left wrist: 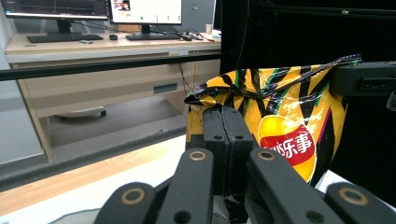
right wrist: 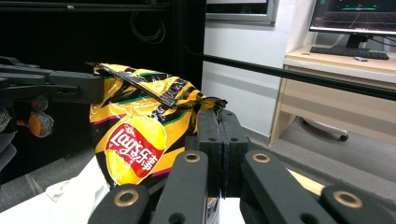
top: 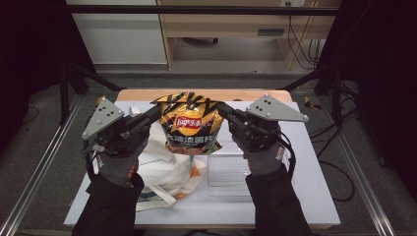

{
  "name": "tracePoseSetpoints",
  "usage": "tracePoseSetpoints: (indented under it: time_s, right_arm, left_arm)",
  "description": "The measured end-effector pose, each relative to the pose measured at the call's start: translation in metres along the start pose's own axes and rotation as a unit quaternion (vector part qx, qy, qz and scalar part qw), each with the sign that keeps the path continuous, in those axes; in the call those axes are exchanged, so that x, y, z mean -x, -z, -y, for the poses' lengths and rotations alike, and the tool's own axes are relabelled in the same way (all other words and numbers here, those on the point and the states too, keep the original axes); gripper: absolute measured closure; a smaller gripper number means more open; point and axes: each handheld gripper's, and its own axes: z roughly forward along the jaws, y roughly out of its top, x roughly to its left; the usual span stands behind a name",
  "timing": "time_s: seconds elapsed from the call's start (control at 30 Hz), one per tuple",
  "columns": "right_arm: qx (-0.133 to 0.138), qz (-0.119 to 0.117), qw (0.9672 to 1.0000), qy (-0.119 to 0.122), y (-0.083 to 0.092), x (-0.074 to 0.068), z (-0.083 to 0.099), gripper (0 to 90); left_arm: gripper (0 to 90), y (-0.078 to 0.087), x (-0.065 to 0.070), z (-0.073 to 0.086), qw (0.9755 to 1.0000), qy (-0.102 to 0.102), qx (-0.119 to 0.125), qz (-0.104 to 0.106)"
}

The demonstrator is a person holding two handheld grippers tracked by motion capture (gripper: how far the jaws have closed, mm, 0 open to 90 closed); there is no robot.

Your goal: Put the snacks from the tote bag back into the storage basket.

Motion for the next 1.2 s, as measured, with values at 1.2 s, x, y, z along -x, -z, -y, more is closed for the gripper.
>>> tracePoseSetpoints:
  time_s: [1.2]
  right_arm:
    - [-0.008, 0.058, 0.9982, -0.017, 0.045, 0.045, 0.023, 89.8]
  left_arm:
    - [89.3, -0.055, 0.045, 0.01, 0.999, -0.005, -0.015, 0.042]
